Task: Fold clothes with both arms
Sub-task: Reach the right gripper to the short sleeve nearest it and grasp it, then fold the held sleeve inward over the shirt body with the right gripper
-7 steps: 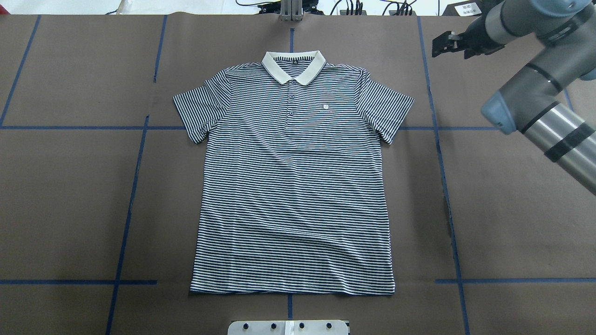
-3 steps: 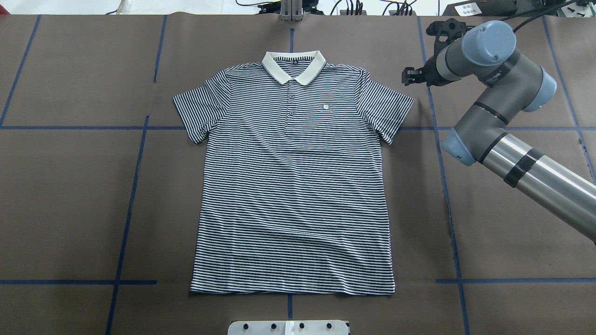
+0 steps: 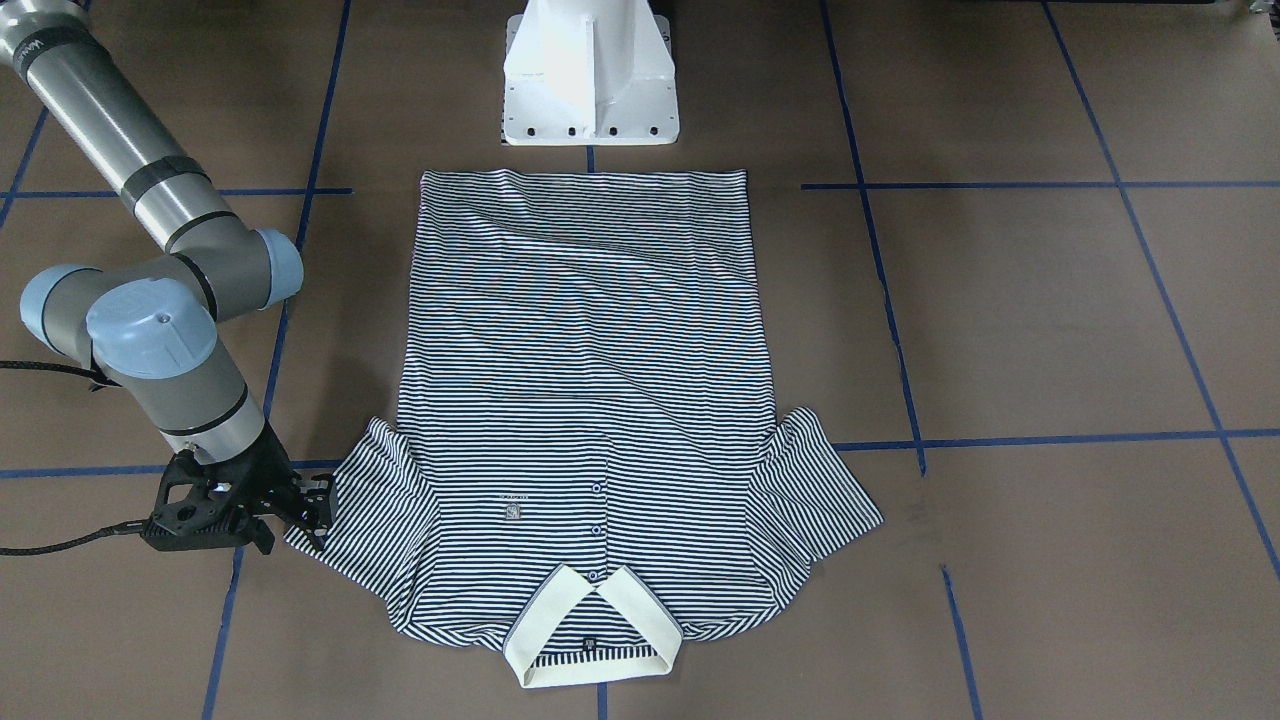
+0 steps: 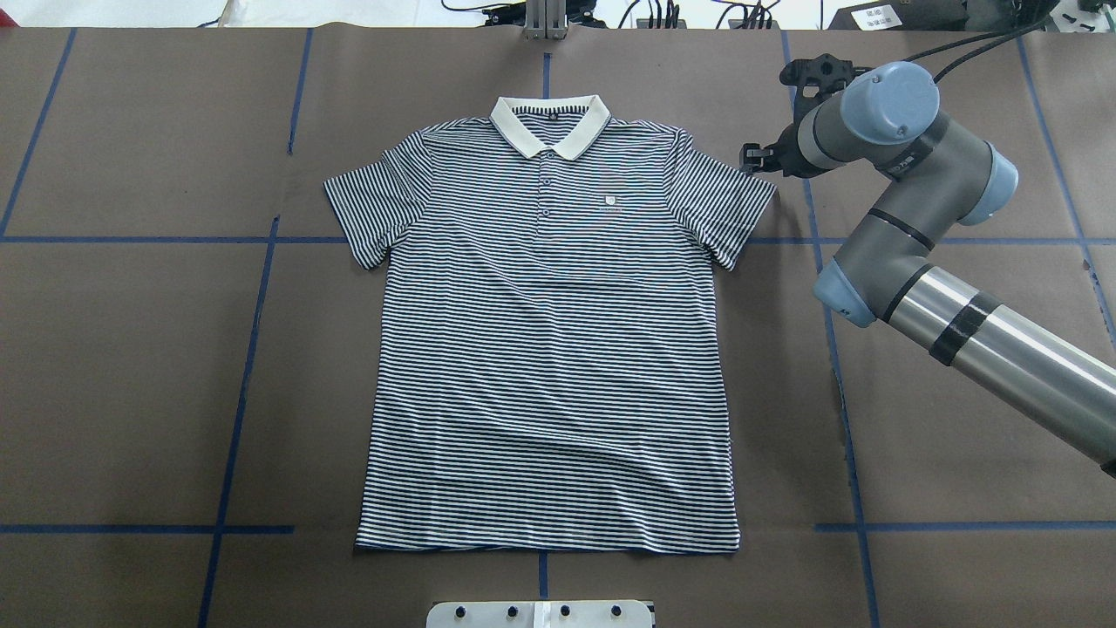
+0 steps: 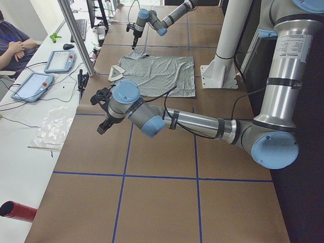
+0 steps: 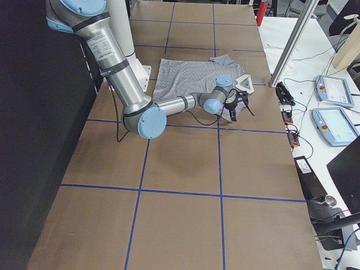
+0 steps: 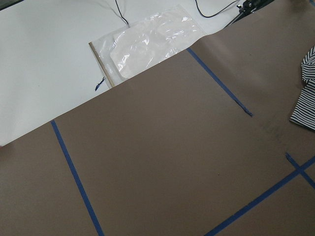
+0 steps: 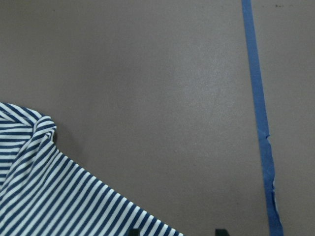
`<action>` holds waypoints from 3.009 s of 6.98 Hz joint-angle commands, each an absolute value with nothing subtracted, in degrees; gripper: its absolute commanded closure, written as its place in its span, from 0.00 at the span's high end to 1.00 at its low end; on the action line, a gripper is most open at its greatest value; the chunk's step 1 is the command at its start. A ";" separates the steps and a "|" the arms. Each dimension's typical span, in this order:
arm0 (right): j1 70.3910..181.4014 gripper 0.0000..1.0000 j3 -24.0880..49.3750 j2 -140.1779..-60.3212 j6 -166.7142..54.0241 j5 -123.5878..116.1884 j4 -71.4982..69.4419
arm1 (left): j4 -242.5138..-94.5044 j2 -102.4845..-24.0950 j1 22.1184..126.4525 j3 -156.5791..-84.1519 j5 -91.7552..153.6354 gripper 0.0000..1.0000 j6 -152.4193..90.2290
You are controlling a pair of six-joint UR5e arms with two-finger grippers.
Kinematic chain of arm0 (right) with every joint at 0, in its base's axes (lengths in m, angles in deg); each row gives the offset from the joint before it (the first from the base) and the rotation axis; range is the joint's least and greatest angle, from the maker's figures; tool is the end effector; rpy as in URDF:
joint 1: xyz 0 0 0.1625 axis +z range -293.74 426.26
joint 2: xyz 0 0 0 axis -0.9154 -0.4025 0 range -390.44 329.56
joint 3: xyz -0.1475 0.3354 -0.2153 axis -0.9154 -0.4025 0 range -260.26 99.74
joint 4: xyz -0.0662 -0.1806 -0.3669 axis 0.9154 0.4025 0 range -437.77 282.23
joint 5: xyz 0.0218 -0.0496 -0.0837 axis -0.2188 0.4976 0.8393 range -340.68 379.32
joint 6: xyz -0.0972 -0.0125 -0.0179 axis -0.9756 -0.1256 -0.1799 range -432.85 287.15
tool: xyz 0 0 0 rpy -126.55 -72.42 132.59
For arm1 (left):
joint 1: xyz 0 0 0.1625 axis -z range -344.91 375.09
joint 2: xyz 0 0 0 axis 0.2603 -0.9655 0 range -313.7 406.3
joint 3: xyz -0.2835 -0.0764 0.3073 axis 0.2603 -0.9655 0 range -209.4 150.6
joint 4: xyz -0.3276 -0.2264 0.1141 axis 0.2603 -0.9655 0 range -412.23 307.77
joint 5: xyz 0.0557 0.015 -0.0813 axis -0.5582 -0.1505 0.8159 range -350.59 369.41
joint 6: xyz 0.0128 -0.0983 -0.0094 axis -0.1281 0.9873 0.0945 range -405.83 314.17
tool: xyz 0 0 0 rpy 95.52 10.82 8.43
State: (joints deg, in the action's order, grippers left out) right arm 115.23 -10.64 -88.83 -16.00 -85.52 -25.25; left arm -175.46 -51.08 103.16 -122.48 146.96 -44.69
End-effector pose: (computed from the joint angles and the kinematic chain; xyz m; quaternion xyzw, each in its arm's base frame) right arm -0.4082 -0.6332 0.4367 0.1799 -0.3856 0.0715 0.9021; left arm -0.0410 -0.5605 0.4924 0.3305 0.3832 0.1559 0.8483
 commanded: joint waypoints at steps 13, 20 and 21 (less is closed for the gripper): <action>114.17 0.00 -7.69 -88.98 -10.80 -83.78 -23.91 | -175.54 -50.82 103.24 -122.56 146.96 1.00 -44.77; 103.37 0.00 -19.62 -64.19 9.07 -66.64 -5.79 | -175.54 -50.55 103.24 -122.47 146.96 1.00 -44.68; 102.66 0.00 -19.71 -64.02 9.07 -65.85 -5.79 | -175.45 -50.55 103.24 -122.47 147.04 1.00 -44.68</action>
State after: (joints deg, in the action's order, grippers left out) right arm 103.72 -18.80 -64.84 8.95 -67.15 -5.81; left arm -175.52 -50.59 103.25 -122.47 146.97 -44.68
